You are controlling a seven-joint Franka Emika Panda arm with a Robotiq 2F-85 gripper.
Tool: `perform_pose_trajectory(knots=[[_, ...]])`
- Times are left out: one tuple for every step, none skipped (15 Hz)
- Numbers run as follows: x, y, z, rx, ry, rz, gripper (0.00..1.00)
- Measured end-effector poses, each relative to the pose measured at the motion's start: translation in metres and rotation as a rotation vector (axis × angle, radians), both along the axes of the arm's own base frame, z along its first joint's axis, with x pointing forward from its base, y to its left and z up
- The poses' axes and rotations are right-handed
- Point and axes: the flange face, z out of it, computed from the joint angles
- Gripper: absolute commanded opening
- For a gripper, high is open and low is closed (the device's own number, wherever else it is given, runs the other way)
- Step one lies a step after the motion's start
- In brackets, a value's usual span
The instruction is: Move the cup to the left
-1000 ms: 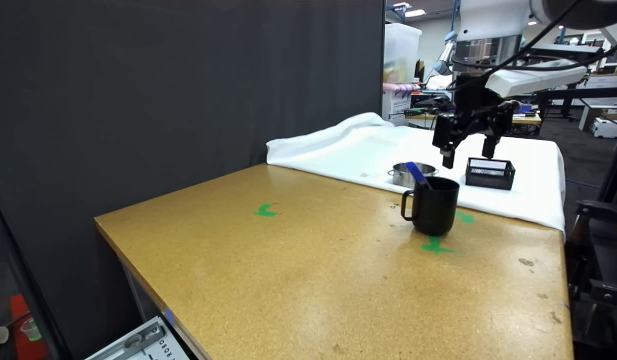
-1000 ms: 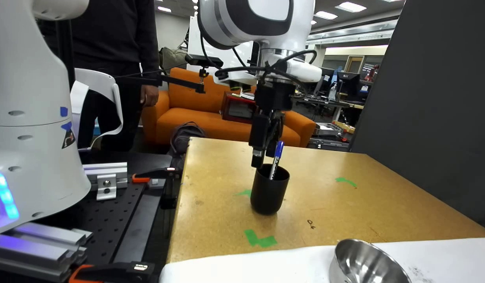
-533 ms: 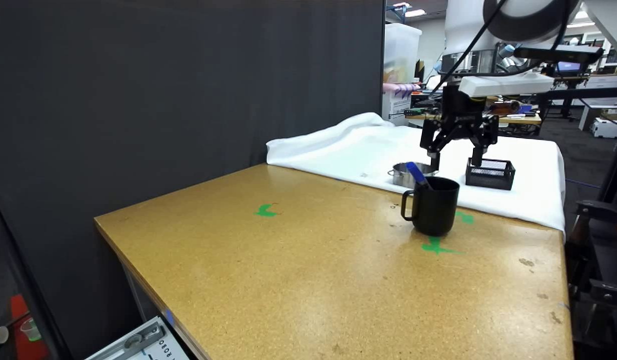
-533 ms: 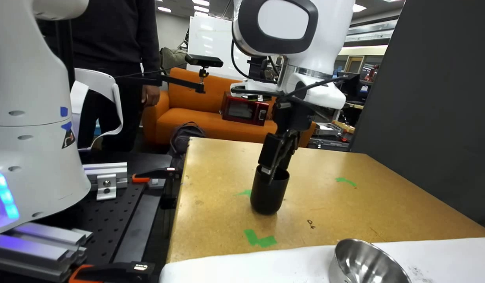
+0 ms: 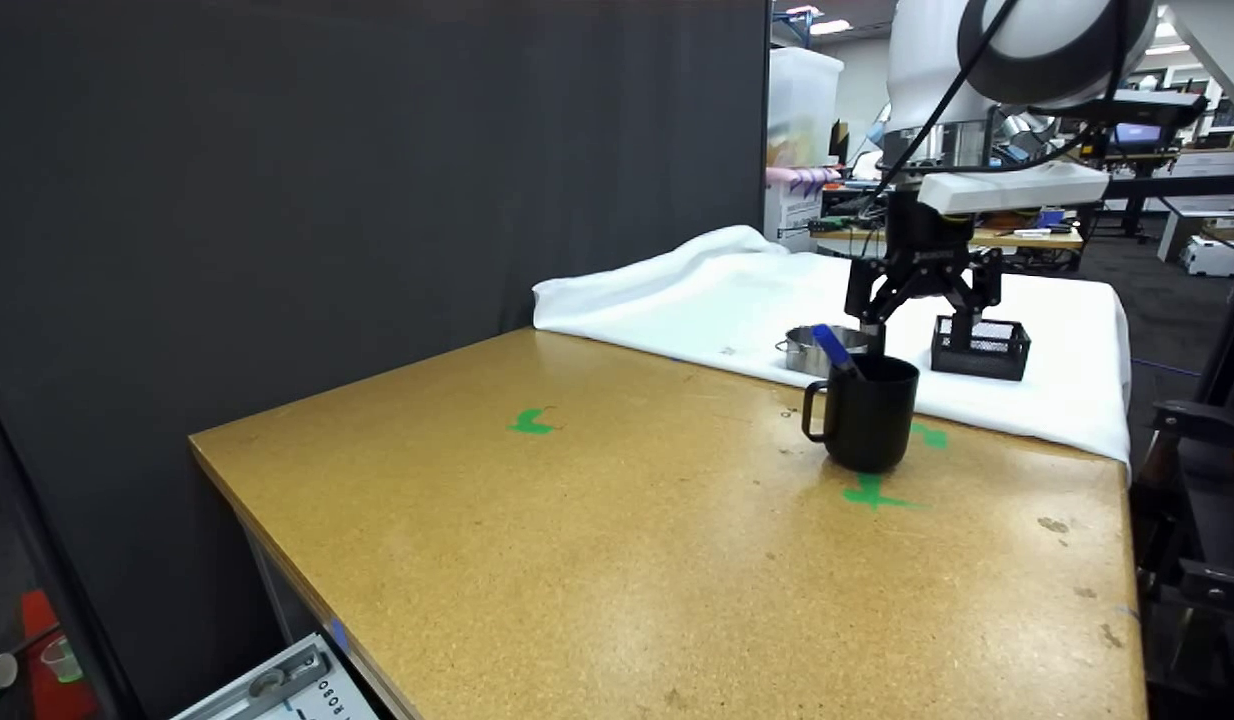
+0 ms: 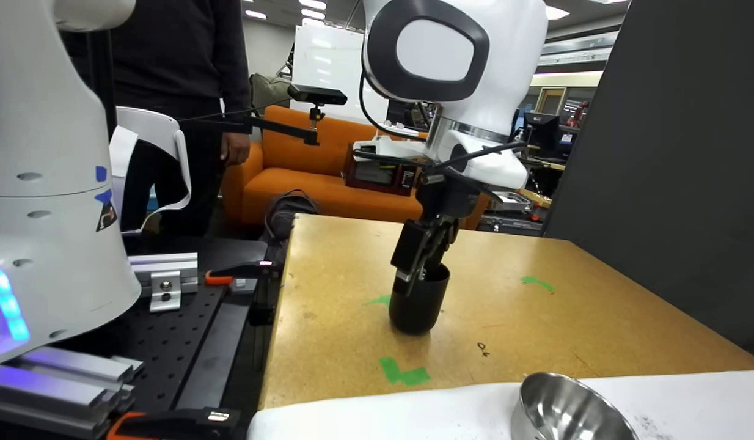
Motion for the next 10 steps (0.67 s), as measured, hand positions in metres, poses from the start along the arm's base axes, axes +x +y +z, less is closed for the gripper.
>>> perform_pose_trajectory(knots=[[0.000,0.001,-0.002,-0.003,0.003,0.006,1.00],[-0.001,0.001,-0.004,-0.004,0.007,0.010,1.00],[-0.002,0.002,-0.008,-0.005,0.012,0.013,1.00],[-0.002,0.003,-0.012,-0.006,0.016,0.016,0.86],[-0.003,0.004,-0.016,-0.007,0.020,0.020,0.74],[-0.003,0.006,-0.020,-0.007,0.022,0.023,0.66],[-0.003,0.007,-0.023,-0.008,0.021,0.026,0.60],[-0.003,0.008,-0.026,-0.009,0.022,0.028,0.53],[-0.003,0.008,-0.029,-0.010,0.022,0.030,0.46],[-0.003,0.009,-0.030,-0.011,0.022,0.032,0.38]])
